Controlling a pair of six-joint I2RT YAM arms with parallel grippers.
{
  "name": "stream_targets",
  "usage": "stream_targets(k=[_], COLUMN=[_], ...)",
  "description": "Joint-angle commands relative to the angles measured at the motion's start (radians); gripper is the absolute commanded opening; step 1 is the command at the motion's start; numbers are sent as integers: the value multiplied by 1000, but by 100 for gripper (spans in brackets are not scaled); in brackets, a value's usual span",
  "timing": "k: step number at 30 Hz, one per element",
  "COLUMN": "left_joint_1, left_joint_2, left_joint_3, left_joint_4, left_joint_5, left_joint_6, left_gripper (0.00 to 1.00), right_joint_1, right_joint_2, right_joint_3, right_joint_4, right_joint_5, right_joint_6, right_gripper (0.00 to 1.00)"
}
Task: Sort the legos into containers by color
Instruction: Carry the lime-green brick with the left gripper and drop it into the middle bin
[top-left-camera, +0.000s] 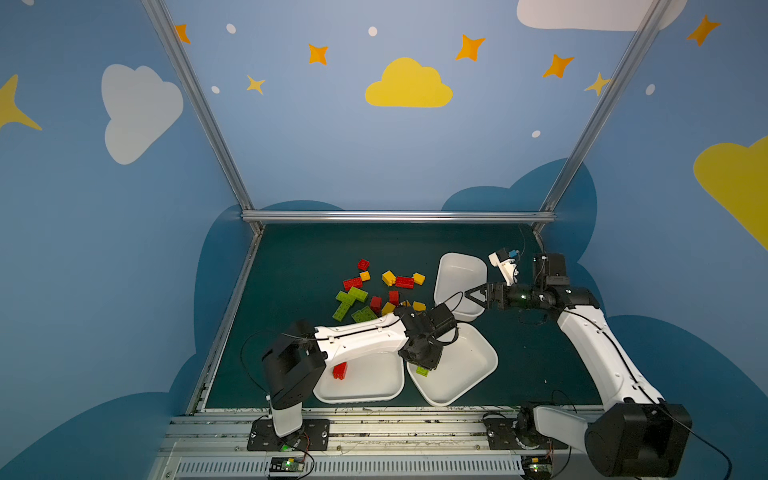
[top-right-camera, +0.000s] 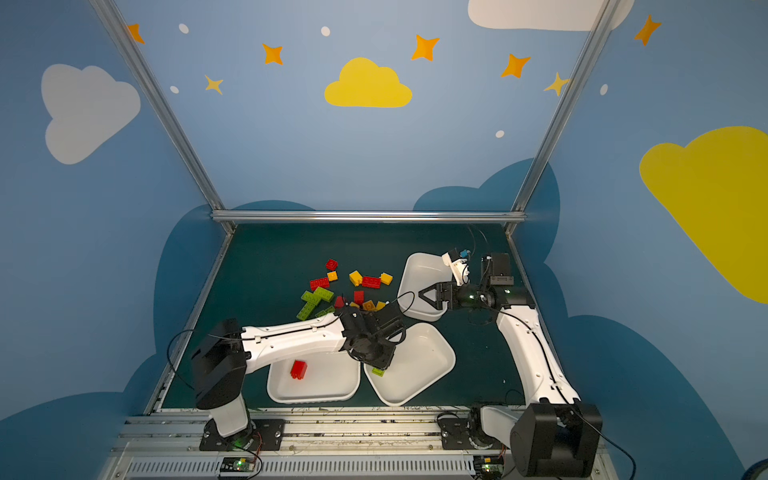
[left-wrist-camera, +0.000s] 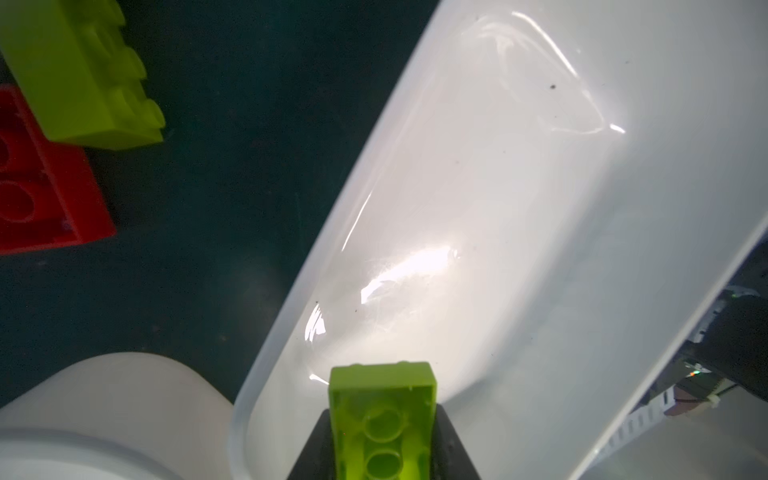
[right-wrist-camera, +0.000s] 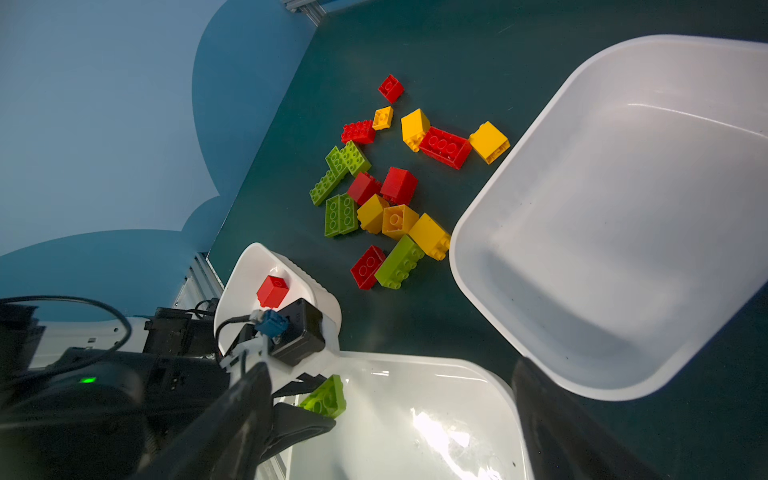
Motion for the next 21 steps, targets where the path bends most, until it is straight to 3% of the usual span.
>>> stream_targets(k=[1,7,13,16,21], left_joint_1=[-5,-6,19,82,265], left_joint_2=[17,-14,-75,-123,-191], left_joint_3=[-19,-15,59,53,21], left_joint_4=[32,16,-129,-167,-178], left_joint_5=[15,29,-25,-37,-20], left_joint_6=[9,22,56,91,221], left_gripper=[35,59,71,74,80], right_joint_1=[-4,-4,-3,-3,14], right_joint_2=[-19,-23,-31,-34,-46], right_joint_3=[-14,-19,-11,-4,-6], right_joint_4=[-17,-24,-20,-17,12], right_joint_5=[2,-3,-25,-46,-66], right_joint_6=[-14,-15,-7,-3,22], right_gripper=[89,89,89,89,89])
